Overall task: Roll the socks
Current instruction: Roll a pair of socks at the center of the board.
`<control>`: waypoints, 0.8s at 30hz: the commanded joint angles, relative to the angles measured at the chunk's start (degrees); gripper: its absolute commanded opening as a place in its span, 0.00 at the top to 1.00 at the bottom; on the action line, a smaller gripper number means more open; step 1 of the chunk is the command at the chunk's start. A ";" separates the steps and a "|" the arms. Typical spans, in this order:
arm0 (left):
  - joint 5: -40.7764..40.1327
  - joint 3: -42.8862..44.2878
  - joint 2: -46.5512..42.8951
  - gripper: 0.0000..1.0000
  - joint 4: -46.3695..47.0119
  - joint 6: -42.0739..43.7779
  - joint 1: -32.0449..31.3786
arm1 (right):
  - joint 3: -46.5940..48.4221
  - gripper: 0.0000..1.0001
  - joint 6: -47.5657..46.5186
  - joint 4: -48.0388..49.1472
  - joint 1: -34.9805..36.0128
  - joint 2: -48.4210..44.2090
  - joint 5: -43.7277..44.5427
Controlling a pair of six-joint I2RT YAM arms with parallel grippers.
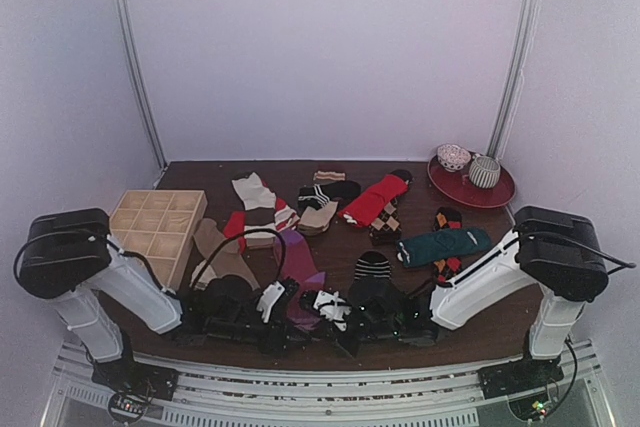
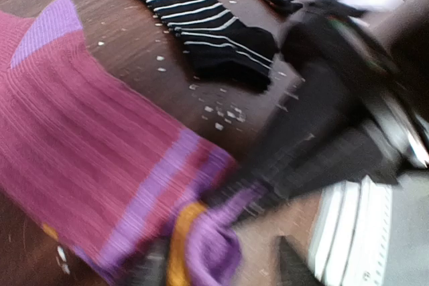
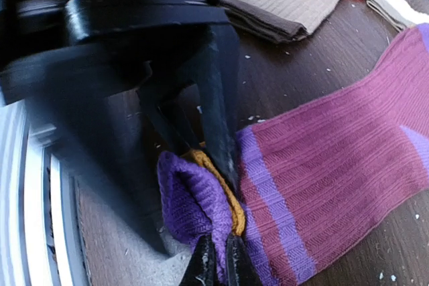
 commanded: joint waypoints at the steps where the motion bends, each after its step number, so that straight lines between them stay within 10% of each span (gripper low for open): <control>1: -7.47 -3.25 -8.00 0.35 -16.06 5.15 -0.81 | 0.26 1.00 10.78 -6.80 -3.02 2.40 -6.16; 10: -13.82 -11.30 -30.19 0.30 -8.84 18.73 -3.22 | 5.83 1.00 27.64 -18.02 -9.83 7.14 -21.77; 24: -11.32 -6.32 -11.76 0.39 6.41 29.12 -3.88 | 10.14 1.00 29.49 -25.16 -11.22 9.65 -24.16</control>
